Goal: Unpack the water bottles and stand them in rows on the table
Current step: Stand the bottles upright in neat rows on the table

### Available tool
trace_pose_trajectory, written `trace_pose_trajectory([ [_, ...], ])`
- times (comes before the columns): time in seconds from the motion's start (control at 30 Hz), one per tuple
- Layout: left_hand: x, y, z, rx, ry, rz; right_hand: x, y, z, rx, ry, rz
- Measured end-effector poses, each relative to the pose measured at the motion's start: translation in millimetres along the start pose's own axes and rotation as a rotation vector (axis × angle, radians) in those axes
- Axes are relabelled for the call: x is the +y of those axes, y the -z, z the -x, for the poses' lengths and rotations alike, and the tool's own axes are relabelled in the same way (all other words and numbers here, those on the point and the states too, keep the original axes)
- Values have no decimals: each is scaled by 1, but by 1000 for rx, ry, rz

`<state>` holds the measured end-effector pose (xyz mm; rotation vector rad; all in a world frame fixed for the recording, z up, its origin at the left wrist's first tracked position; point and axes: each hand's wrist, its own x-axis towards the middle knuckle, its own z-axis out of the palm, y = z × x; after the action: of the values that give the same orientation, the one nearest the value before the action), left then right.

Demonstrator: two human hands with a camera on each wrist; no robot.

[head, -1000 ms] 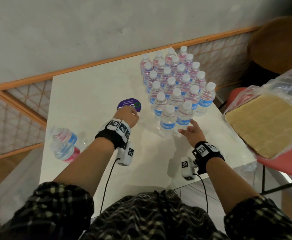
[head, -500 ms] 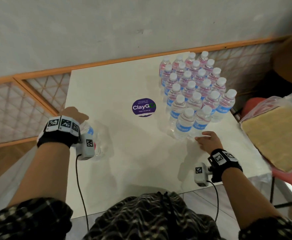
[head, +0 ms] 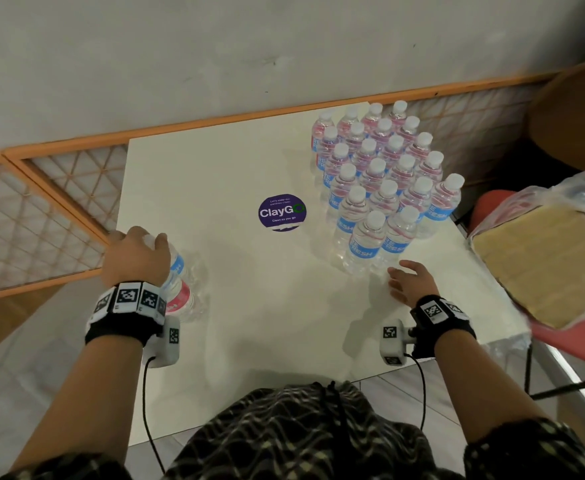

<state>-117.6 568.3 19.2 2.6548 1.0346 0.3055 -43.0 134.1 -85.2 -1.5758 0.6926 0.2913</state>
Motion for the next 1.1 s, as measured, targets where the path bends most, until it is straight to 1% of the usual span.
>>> trace_pose_trajectory([
  [0.1, -5, -5, -2, 92, -54, 149, -3, -5, 8, -16, -5, -87],
  [0.2, -2, -5, -5, 109, -104, 276, -6, -12, 16, -44, -26, -182],
  [0.33, 15, -5, -4, 63, -173, 389, -5, -18, 21, -45, -65, -169],
  [0.5, 44, -16, 3, -25, -301, 449, -6, -19, 25, -62, -104, -101],
  [0.6, 68, -28, 19, -97, -387, 533, -9, -16, 28, -116, -140, -39],
  [0.7, 88, -41, 36, -168, -498, 584, -13, -20, 35, -248, -156, 128],
  [0.77, 97, -48, 46, -188, -581, 592, -17, -27, 43, -336, -147, 230],
  [0.83, 104, -55, 59, -188, -708, 600, -20, -38, 51, -415, -127, 325],
  [0.9, 109, -62, 73, -223, -833, 598, -23, -49, 59, -488, -110, 385],
  [0.97, 113, -70, 86, -264, -940, 557, -23, -61, 66, -548, -113, 353],
  [1.03, 116, -79, 98, -299, -1070, 496, -22, -70, 71, -586, -141, 251],
  [1.1, 116, -85, 107, -390, -1153, 496, -22, -76, 73, -590, -180, 154],
])
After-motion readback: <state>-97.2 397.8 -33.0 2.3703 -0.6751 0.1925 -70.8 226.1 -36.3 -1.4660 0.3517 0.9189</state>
